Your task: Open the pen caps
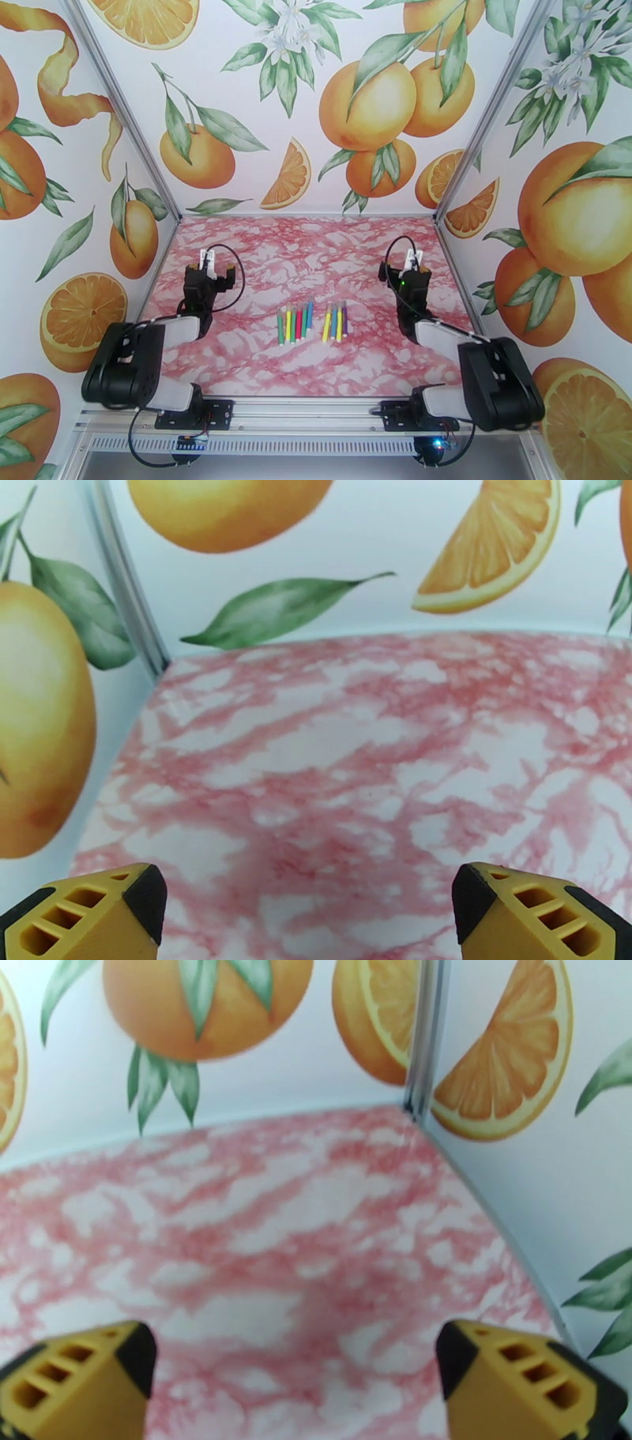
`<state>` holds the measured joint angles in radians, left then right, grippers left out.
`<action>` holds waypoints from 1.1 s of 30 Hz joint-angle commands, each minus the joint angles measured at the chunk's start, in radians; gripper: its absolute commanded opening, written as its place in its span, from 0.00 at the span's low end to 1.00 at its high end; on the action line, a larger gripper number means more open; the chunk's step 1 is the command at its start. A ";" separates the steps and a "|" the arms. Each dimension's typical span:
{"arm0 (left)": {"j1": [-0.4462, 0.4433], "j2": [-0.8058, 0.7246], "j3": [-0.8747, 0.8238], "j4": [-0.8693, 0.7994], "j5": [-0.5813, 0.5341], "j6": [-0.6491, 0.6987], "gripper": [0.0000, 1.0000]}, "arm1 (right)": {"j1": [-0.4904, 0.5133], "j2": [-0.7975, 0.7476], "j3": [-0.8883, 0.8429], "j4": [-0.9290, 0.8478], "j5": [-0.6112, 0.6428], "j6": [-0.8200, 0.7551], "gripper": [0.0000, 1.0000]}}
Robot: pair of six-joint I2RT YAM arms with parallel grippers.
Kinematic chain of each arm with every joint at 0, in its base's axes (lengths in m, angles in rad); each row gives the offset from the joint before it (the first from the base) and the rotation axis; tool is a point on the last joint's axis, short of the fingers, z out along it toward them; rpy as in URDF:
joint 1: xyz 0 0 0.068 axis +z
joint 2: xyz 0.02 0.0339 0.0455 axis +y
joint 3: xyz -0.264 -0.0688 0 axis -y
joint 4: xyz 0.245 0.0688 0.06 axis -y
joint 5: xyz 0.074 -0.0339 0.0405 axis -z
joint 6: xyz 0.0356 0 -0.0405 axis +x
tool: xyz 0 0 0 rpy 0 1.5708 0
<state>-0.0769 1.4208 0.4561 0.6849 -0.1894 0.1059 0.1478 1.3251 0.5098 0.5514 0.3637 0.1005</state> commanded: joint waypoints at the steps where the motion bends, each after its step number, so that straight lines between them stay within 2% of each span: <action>1: -0.041 -0.081 0.065 -0.235 -0.013 -0.012 1.00 | 0.052 -0.049 0.094 -0.301 0.054 0.004 0.99; 9: -0.163 -0.189 0.273 -0.630 0.052 -0.021 0.99 | 0.122 -0.044 0.350 -0.813 -0.075 0.118 0.94; 15: -0.203 -0.197 0.398 -0.804 0.216 -0.062 0.99 | 0.160 0.017 0.436 -1.047 -0.200 0.177 0.91; 24: -0.232 -0.168 0.439 -0.861 0.274 -0.069 1.00 | 0.319 0.075 0.448 -1.144 -0.269 0.280 0.85; 30: -0.264 -0.165 0.422 -0.825 0.232 -0.056 1.00 | 0.375 0.107 0.424 -1.162 -0.280 0.325 0.77; 33: -0.265 -0.164 0.423 -0.821 0.217 -0.052 1.00 | 0.377 0.120 0.404 -1.156 -0.296 0.335 0.70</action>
<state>-0.3405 1.2560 0.8600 -0.1417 0.0437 0.0513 0.5190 1.4326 0.9291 -0.5816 0.0929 0.4007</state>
